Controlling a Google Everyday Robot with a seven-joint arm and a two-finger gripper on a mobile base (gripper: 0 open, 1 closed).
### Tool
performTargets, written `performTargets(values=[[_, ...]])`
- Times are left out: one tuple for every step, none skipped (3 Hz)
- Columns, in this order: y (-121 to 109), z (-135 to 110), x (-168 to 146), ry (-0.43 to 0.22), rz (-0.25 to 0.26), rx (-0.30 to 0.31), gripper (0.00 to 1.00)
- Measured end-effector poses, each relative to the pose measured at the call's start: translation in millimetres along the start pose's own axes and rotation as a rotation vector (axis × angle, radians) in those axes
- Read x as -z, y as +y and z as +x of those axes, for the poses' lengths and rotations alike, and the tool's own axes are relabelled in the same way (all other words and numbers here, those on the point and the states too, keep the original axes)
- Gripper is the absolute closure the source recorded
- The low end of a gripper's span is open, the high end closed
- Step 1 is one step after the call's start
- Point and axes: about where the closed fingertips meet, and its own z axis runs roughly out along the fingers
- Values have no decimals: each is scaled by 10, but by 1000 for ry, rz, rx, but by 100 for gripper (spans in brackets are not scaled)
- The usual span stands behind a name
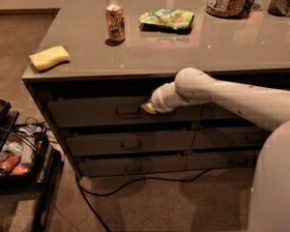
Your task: Open top drawer
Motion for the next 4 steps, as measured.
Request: performTargets(values=[[0,0,0,0,0,0,61],[-9,7,11,-1,2,-3,37],[-48,-5,23,-1,2,-3,14],[-18,77,25,2,3,-25,0]])
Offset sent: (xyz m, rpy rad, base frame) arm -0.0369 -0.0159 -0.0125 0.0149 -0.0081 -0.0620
